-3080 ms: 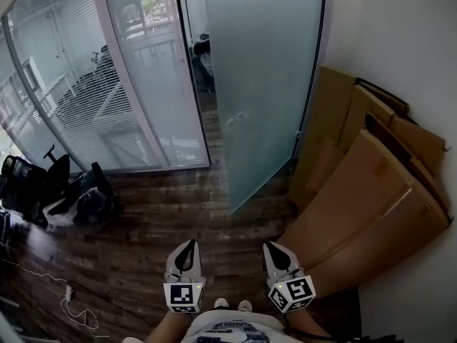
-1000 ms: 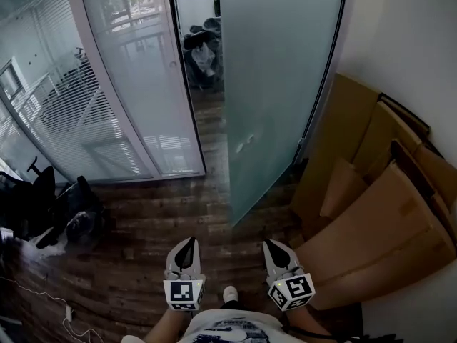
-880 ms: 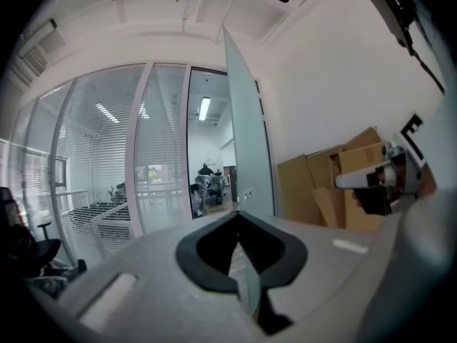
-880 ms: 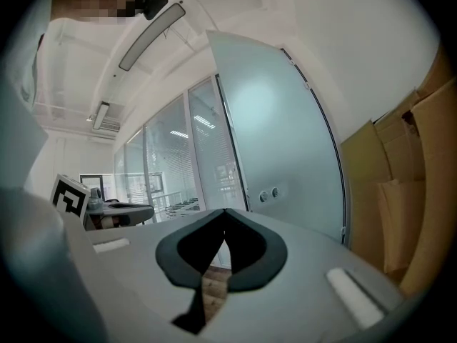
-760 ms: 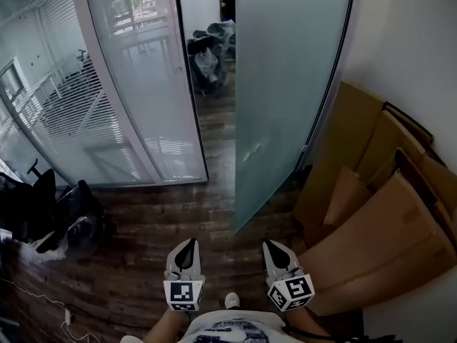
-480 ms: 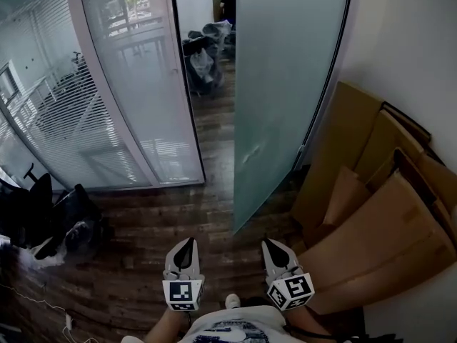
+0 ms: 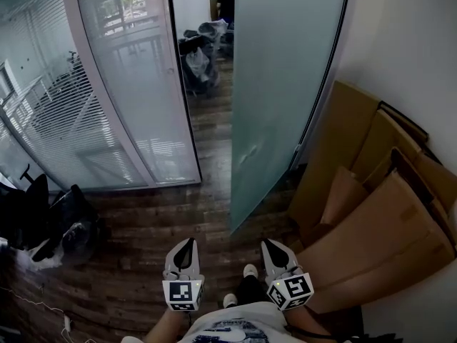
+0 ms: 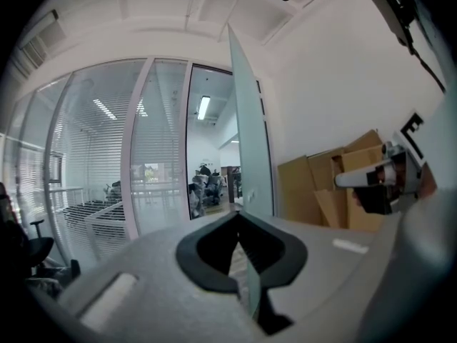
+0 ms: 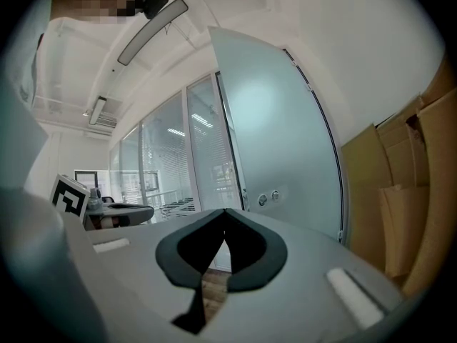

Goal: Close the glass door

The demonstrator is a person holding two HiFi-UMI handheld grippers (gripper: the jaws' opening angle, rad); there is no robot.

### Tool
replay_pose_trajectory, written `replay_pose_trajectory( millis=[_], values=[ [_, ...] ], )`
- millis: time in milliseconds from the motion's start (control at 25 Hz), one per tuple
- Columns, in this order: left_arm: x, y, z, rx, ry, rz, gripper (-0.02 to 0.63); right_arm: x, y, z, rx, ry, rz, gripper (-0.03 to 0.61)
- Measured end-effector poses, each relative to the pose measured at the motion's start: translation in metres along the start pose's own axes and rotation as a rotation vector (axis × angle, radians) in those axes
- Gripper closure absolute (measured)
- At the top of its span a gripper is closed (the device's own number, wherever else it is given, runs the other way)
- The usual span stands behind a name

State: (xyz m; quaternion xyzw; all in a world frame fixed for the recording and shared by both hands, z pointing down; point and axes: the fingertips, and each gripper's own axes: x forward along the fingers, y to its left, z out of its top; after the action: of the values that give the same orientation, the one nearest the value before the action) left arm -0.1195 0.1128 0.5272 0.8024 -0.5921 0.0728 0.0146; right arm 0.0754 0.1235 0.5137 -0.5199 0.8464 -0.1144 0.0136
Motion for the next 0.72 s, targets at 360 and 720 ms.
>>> replay_pose_trajectory(
  millis=[360,720],
  values=[
    [0.016,0.006,0.002,0.010,0.002,0.016,0.611,0.021,-0.011,0.000,0.009,-0.001,0.018,0.571],
    [0.061,0.015,0.011,0.011,0.006,0.034,0.611,0.066,-0.037,0.014,0.008,-0.008,0.040,0.571]
  ],
)
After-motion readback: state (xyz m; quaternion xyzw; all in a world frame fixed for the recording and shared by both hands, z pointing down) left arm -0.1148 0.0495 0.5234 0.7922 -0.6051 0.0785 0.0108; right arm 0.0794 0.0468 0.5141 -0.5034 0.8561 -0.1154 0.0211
